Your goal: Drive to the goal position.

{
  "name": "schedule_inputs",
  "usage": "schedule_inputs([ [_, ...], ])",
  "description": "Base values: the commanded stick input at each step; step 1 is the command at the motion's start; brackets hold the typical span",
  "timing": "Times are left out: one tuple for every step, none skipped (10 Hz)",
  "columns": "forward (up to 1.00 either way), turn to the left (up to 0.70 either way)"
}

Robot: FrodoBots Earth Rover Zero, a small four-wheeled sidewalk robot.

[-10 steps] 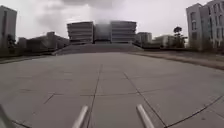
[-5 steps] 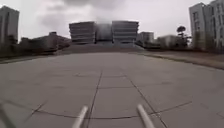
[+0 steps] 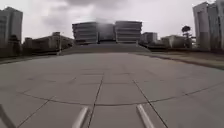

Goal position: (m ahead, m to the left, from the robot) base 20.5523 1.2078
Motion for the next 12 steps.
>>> schedule_inputs([
  [1.00, 0.00],
  [1.00, 0.00],
  [1.00, 0.00],
  [1.00, 0.00],
  [1.00, 0.00],
  [1.00, 0.00],
  [1.00, 0.00],
  [1.00, 0.00],
  [1.00, 0.00],
  [1.00, 0.00],
  [1.00, 0.00],
  [1.00, 0.00],
])
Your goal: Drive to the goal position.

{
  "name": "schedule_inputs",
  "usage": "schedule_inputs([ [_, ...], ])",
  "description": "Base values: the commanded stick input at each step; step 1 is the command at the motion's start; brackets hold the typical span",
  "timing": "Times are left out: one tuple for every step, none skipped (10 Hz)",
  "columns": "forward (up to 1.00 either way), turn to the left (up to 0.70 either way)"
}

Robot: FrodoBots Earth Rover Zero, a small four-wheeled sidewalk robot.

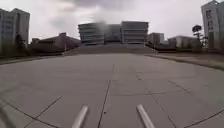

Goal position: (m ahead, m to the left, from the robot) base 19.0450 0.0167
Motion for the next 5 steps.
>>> schedule_inputs([
  [1.00, 0.00],
  [1.00, 0.00],
  [1.00, 0.00],
  [1.00, 0.00],
  [1.00, 0.00],
])
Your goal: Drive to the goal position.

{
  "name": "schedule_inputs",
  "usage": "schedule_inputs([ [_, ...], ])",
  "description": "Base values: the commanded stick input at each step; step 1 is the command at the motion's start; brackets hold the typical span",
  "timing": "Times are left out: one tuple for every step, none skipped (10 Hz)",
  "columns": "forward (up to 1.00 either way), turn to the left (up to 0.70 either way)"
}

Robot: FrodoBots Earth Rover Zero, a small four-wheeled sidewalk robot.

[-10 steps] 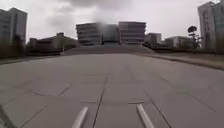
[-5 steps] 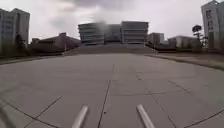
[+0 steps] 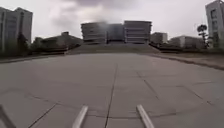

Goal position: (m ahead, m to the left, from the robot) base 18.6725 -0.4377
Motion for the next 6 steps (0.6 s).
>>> schedule_inputs([
  [1.00, 0.00],
  [1.00, 0.00],
  [1.00, 0.00],
  [0.00, 0.00],
  [0.00, 0.00],
  [0.00, 0.00],
])
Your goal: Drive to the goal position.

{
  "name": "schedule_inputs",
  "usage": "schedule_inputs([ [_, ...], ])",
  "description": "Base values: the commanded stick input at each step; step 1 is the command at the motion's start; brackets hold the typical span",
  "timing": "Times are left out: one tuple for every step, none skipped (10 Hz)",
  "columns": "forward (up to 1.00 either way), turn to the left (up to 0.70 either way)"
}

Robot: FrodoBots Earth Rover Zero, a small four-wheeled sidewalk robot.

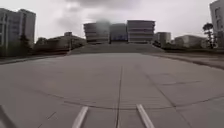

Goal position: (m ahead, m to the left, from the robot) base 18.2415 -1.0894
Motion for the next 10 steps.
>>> schedule_inputs([
  [0.00, 0.00],
  [0.00, 0.00],
  [0.00, 0.00],
  [0.00, 0.00],
  [0.53, 0.00],
  [1.00, 0.00],
  [1.00, 0.00],
  [1.00, 0.00],
  [1.00, 0.00],
  [1.00, -0.08],
])
